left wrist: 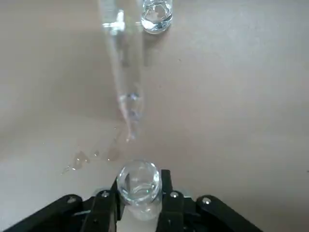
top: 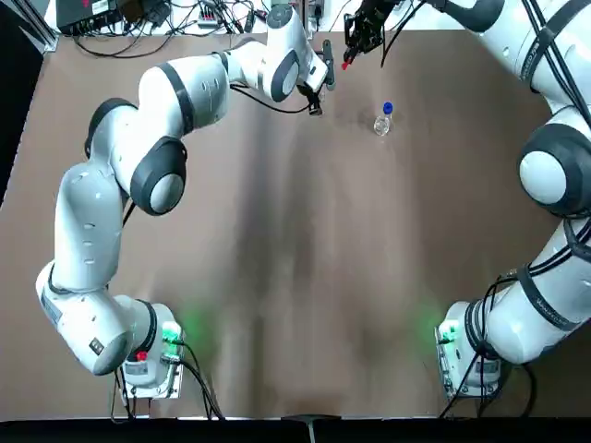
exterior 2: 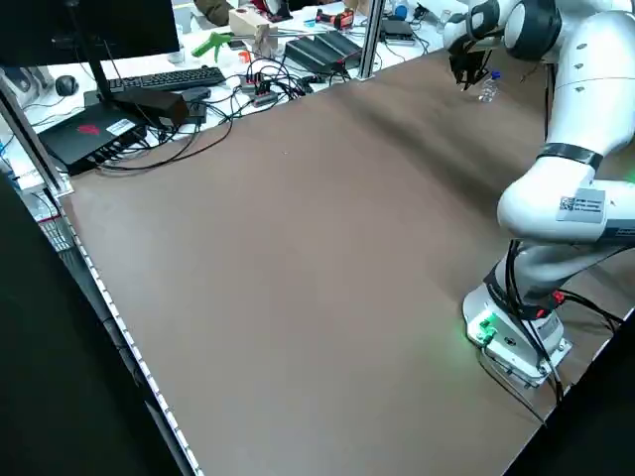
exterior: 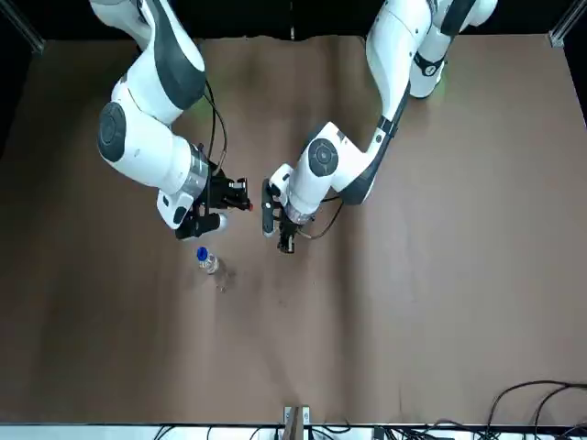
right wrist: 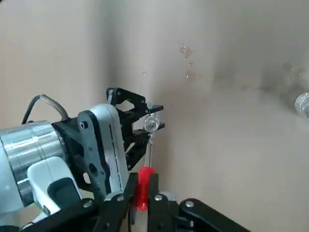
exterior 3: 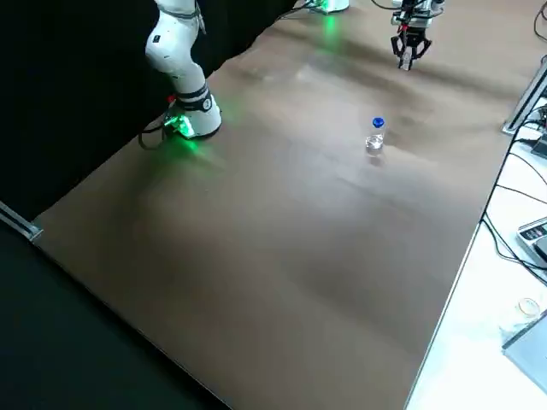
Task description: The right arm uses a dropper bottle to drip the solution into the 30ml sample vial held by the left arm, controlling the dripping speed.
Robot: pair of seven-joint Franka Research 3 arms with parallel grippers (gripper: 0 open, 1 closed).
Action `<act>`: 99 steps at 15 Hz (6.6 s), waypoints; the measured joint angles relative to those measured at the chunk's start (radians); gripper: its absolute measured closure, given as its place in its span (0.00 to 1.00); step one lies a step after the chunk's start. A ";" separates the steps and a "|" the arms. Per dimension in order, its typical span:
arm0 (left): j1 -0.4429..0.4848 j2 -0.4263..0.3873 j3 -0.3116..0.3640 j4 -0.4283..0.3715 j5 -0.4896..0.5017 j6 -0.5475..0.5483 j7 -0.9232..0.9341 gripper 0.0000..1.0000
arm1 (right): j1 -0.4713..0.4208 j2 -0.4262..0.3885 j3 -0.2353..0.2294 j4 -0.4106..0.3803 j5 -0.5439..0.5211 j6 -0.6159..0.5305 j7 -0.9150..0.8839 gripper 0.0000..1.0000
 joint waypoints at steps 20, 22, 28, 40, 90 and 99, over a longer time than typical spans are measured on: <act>0.000 0.001 0.000 -0.001 0.000 0.000 0.000 0.69 | 0.023 0.052 0.001 -0.002 0.001 0.055 -0.017 0.88; 0.000 0.001 0.000 -0.001 0.000 0.000 0.000 0.69 | 0.030 0.052 0.001 -0.002 0.001 0.055 -0.017 0.88; 0.000 0.001 0.000 -0.001 0.000 0.000 0.000 0.69 | 0.032 0.067 0.001 -0.002 0.001 0.064 -0.018 0.88; 0.000 0.001 0.000 -0.001 0.000 0.000 0.000 0.69 | 0.032 0.080 0.000 -0.002 0.001 0.088 -0.033 0.88; 0.386 0.040 -0.215 -0.032 -0.003 0.004 0.273 0.69 | -0.028 0.045 -0.080 0.014 -0.163 -0.059 -0.037 0.96; 0.685 0.094 -0.344 -0.035 -0.177 -0.127 0.703 0.69 | -0.034 0.038 -0.188 0.016 -0.270 -0.182 -0.041 0.96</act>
